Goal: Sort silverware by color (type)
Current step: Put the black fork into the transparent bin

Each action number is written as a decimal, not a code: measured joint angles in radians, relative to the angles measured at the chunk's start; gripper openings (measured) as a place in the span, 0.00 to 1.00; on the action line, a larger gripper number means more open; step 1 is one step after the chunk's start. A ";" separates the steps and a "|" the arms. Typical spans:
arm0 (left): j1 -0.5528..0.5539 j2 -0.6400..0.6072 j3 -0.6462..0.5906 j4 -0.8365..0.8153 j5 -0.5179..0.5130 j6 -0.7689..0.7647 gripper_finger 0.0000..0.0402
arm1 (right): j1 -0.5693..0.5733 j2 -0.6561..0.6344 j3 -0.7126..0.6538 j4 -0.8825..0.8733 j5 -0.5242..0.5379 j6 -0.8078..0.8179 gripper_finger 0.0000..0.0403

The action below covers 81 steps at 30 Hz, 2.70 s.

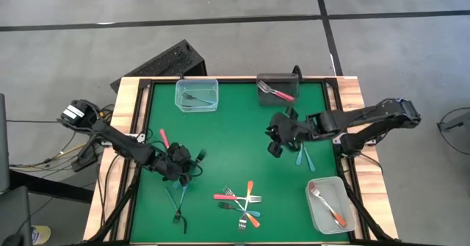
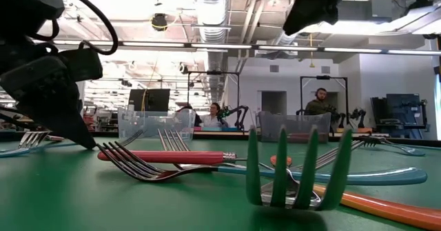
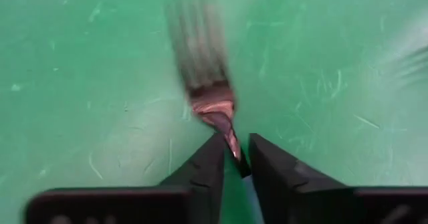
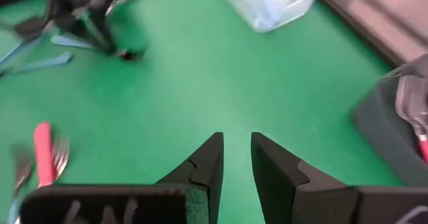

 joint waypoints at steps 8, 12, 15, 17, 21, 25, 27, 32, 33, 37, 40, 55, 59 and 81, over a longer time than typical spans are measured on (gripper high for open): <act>-0.001 0.001 -0.003 0.023 -0.059 0.063 0.01 | 0.112 0.177 -0.001 0.138 0.151 0.109 0.26; 0.001 -0.035 0.007 0.083 -0.122 0.182 0.01 | 0.125 0.257 -0.001 0.279 0.123 0.109 0.26; -0.002 -0.081 0.054 0.107 -0.181 0.327 0.01 | 0.125 0.289 -0.002 0.347 0.117 0.109 0.26; -0.007 -0.107 0.080 0.105 -0.228 0.430 0.00 | 0.121 0.308 -0.001 0.421 0.113 0.108 0.26; -0.011 -0.129 0.111 0.241 -0.338 0.623 0.00 | 0.117 0.351 -0.002 0.623 0.092 0.052 0.26; -0.011 -0.120 0.111 0.435 -0.408 0.768 0.00 | 0.110 0.397 -0.001 0.810 0.061 -0.025 0.26; -0.011 -0.120 0.111 0.532 -0.432 0.807 0.00 | 0.103 0.405 -0.001 0.861 0.051 -0.061 0.26; -0.009 -0.120 0.111 0.832 -0.497 0.861 0.00 | 0.084 0.431 -0.001 0.979 0.052 -0.118 0.26; -0.005 -0.120 0.111 0.889 -0.491 0.863 0.00 | 0.084 0.442 -0.002 1.010 0.052 -0.143 0.26; 0.021 -0.118 0.111 1.005 -0.383 0.865 0.00 | 0.076 0.486 -0.001 1.162 -0.020 -0.228 0.26; 0.037 -0.118 0.111 1.024 -0.292 0.858 0.00 | 0.063 0.525 0.007 1.264 -0.077 -0.278 0.26; 0.035 -0.118 0.111 1.107 -0.079 0.932 0.00 | 0.039 0.568 0.004 1.491 -0.240 -0.338 0.37; 0.036 -0.111 0.111 1.112 -0.079 0.930 0.00 | 0.038 0.568 0.004 1.491 -0.242 -0.338 0.52; 0.103 -0.106 0.111 1.142 -0.093 0.967 0.00 | -0.012 0.568 0.005 1.486 -0.328 -0.399 0.03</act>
